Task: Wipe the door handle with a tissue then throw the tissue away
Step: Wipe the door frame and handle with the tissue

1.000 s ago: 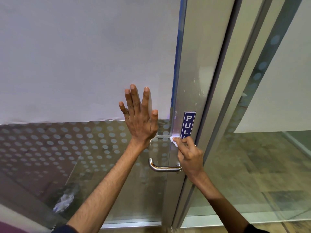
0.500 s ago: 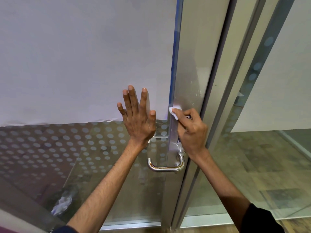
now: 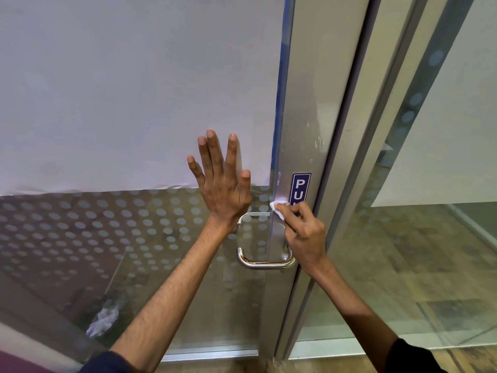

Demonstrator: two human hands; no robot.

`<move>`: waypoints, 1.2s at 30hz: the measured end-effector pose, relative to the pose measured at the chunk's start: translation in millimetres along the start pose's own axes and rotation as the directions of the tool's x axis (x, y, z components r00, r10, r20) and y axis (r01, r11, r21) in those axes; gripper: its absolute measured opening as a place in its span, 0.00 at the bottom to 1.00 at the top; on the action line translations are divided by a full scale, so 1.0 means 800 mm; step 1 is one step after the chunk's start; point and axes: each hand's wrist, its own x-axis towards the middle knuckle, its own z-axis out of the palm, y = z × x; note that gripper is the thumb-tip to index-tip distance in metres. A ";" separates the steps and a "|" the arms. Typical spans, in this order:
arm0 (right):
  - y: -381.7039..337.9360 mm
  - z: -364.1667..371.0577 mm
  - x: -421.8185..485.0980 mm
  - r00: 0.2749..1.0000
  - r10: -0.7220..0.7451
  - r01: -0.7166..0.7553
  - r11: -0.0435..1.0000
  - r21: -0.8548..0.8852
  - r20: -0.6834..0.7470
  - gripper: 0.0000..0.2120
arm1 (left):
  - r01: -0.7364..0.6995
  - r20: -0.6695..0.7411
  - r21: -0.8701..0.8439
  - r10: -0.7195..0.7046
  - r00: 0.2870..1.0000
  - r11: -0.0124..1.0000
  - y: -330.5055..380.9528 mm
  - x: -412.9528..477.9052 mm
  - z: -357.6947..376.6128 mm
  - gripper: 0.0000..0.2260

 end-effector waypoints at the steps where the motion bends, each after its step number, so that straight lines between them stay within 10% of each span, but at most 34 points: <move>1: 0.001 -0.001 -0.007 1.000 0.004 -0.004 1.000 0.002 0.026 0.27 | 0.000 0.000 0.003 0.000 1.000 1.000 0.001 0.000 -0.001 0.26; 20: -0.009 -0.038 -0.041 0.858 0.440 -0.460 0.888 0.018 0.264 0.12 | -0.015 0.029 0.009 0.015 0.999 1.000 -0.005 -0.004 0.003 0.24; 36: -0.010 -0.031 -0.064 0.782 0.466 -0.512 0.859 0.001 0.414 0.14 | -0.017 0.014 0.001 0.017 1.000 1.000 -0.004 -0.004 0.003 0.24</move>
